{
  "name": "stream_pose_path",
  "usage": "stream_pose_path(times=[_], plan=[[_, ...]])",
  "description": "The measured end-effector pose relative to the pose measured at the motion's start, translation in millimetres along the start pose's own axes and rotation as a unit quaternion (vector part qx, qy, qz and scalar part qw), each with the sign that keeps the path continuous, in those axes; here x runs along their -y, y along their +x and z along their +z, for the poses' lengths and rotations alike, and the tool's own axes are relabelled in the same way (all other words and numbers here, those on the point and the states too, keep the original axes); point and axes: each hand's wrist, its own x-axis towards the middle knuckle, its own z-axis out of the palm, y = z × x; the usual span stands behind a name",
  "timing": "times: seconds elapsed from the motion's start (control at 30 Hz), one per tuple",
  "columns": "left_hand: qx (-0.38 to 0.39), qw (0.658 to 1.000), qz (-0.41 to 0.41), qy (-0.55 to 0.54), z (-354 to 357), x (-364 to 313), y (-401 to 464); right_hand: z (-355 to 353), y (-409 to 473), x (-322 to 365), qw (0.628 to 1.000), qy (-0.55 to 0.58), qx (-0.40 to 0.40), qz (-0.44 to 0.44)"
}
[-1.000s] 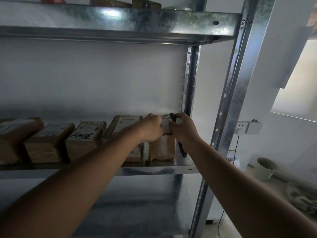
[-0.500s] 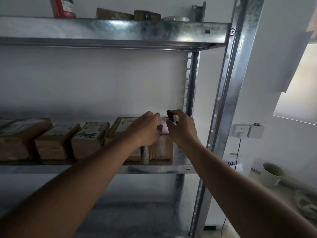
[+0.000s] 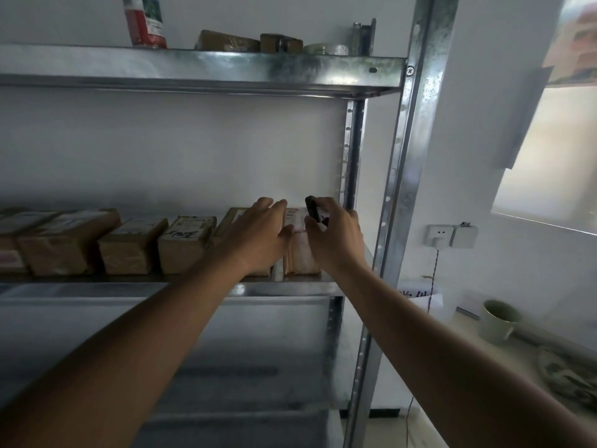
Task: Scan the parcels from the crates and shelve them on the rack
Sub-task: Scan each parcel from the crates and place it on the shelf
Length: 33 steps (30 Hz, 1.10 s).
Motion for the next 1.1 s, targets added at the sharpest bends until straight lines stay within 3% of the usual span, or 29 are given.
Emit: stream_pose_path(times=[0.3,0.53,0.8,1.1], plan=[[-0.061,0.992,0.102,-0.046,-21,-12,-75,-30,-104,19,0.991,-0.051,-0.114,-0.055],[-0.017,0.975,0.186,-0.121,-28,-64,-144,-76,-215,22,0.974,-0.108,-0.198,-0.016],[0.029,0.939,0.289,-0.186,-17,-187,-215,-186,-329,4,0.941,-0.167,-0.287,0.058],[0.067,0.892,0.377,-0.240,29,-374,-296,-335,-458,-67,0.904,-0.218,-0.342,0.138]])
